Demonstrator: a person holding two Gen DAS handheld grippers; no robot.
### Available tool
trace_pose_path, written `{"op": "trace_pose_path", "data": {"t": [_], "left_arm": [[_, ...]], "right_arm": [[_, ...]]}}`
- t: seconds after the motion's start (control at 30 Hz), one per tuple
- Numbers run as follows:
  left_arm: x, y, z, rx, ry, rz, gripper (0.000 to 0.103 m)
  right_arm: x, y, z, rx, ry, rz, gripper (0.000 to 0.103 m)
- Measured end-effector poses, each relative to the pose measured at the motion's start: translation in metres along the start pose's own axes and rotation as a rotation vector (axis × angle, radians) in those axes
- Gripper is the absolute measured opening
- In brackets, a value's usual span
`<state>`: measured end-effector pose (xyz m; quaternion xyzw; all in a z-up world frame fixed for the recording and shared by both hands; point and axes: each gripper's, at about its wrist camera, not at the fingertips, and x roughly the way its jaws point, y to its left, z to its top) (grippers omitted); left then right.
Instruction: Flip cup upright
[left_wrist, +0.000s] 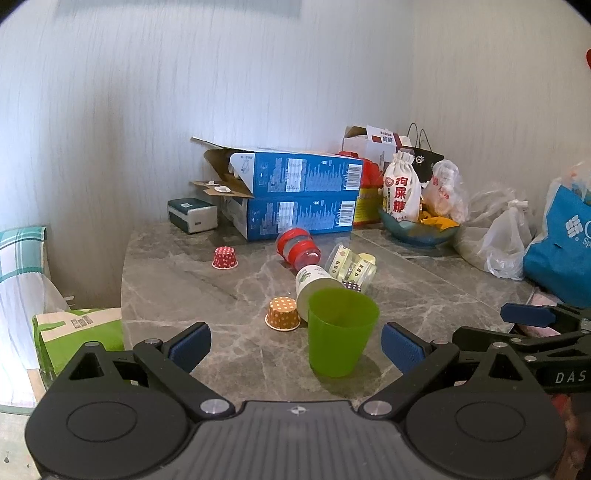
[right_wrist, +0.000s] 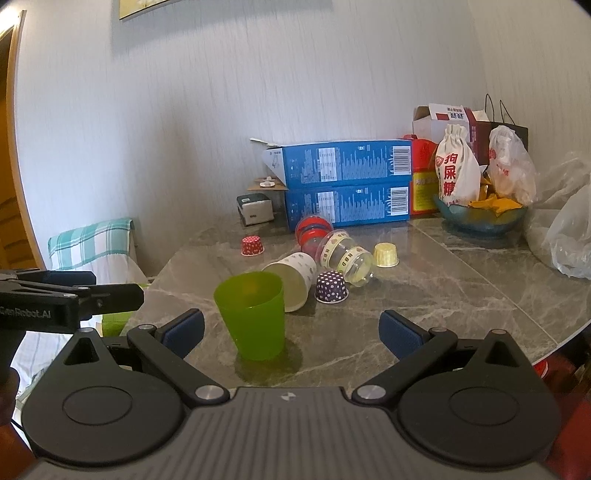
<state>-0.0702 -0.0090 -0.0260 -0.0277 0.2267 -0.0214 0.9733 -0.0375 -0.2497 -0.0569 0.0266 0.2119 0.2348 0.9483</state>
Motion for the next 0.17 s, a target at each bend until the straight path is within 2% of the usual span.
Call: {"op": "trace_pose_path", "data": {"t": [0.17], "left_arm": [[0.0002, -0.0004, 0.0000, 0.008, -0.005, -0.010, 0.100]], "right_arm": [[0.0018, 0.0002, 0.0009, 0.000, 0.004, -0.004, 0.102]]}}
